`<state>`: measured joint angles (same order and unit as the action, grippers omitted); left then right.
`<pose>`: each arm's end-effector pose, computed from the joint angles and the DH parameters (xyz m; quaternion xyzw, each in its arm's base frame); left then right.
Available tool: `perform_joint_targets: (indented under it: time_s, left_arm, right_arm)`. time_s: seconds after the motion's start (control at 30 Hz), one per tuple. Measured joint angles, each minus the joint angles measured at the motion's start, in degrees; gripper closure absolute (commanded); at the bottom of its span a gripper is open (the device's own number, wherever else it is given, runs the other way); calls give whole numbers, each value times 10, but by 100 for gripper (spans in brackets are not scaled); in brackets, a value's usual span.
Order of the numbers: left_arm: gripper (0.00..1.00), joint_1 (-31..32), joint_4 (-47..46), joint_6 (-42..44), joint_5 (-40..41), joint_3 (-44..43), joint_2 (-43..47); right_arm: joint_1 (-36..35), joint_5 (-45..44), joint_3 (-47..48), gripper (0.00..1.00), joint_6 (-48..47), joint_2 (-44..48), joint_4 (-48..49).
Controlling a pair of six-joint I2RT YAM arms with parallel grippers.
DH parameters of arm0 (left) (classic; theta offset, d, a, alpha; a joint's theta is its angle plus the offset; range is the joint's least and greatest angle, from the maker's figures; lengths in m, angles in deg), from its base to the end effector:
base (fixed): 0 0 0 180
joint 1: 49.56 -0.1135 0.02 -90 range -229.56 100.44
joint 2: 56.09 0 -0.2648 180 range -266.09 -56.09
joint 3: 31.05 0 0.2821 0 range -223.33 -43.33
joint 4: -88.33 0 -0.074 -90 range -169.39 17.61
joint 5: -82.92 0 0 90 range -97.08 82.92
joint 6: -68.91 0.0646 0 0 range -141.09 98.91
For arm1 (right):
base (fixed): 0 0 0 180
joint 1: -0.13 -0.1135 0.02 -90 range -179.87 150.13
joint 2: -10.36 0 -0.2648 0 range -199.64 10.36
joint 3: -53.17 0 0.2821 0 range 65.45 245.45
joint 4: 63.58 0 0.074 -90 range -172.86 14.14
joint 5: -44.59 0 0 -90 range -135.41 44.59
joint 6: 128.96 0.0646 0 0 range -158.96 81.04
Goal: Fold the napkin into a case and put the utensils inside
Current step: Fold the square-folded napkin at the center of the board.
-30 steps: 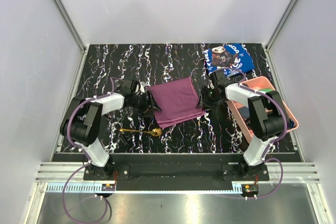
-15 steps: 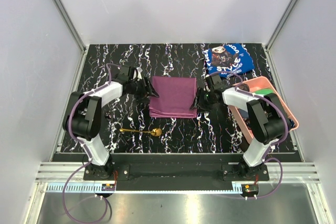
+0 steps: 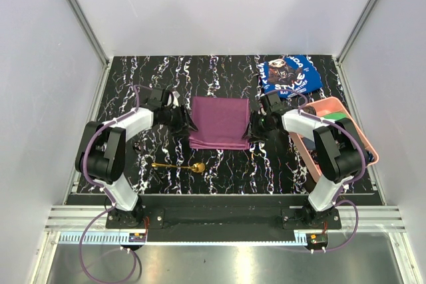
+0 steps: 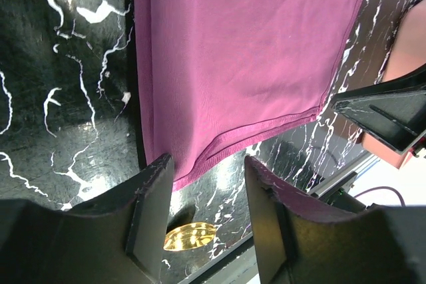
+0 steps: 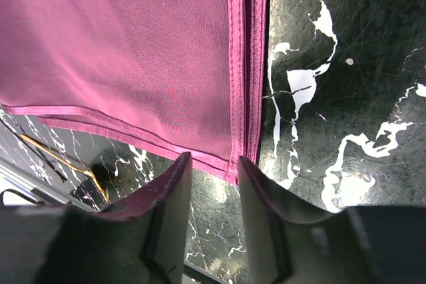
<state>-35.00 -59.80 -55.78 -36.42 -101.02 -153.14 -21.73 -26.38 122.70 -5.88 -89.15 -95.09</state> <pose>0.3510 -0.1239 0.1362 -0.0962 0.9296 -0.3297 0.1337 0.3379 0.1583 0.1150 0.0529 0.9553 0.2542 0.1416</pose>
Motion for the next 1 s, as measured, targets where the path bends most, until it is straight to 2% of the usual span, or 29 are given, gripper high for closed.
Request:
perform_joint_targets:
  time_s: [0.17,0.43,0.53,0.7,1.0]
  left_arm:
    - [48,0,-1,0,-2,20,0]
    - [45,1,-1,0,-4,53,0]
    - [47,1,0,0,-4,61,4]
    - [56,1,-1,0,-4,67,12]
    - [61,2,-4,-1,-7,67,13]
  right_arm:
    - [0,1,0,62,0,0,-2]
    - [-9,1,0,60,2,-5,-1]
    - [-14,-3,0,60,1,-9,-3]
    - [-32,-36,7,58,-7,-9,-22]
    - [-75,-124,47,60,-47,-9,-83]
